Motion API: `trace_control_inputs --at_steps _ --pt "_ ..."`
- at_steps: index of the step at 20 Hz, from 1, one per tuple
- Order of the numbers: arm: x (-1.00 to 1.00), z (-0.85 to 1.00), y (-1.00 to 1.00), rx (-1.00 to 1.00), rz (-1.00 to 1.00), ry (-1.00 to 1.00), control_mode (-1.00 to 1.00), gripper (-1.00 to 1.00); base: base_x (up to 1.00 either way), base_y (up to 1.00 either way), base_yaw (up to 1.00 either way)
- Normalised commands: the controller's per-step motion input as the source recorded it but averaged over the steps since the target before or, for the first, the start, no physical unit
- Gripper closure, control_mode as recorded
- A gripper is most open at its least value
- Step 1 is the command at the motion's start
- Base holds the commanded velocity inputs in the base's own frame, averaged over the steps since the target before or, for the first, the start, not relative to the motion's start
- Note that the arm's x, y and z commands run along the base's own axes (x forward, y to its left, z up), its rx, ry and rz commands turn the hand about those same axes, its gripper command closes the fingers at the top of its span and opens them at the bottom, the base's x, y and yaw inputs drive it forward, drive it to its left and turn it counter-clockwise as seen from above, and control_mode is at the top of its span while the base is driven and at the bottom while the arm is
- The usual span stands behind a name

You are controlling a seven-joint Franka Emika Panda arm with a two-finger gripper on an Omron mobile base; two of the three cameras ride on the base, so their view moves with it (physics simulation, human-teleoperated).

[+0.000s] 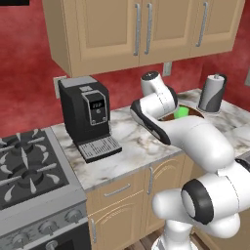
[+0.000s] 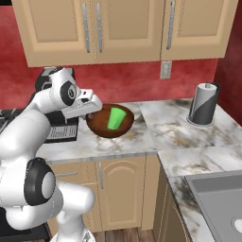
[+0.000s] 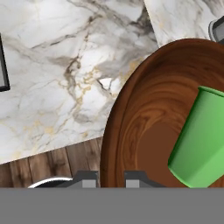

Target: Place the cup inside the bowl on the dining table and move the bowl to any counter.

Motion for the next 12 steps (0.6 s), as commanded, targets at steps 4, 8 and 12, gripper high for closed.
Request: trace_control_inputs --at_steps 4,8,12 --pt "0.0 0.0 0.0 0.0 0.0 0.0 -1.0 1.0 0.0 0.0 0.0" --pt "0.0 -0.03 0.0 0.01 0.0 0.0 -1.0 1.0 0.0 0.0 0.0" --pt "0.0 -0.06 0.0 0.02 0.01 0.0 -1.0 1.0 0.0 0.0 0.0"
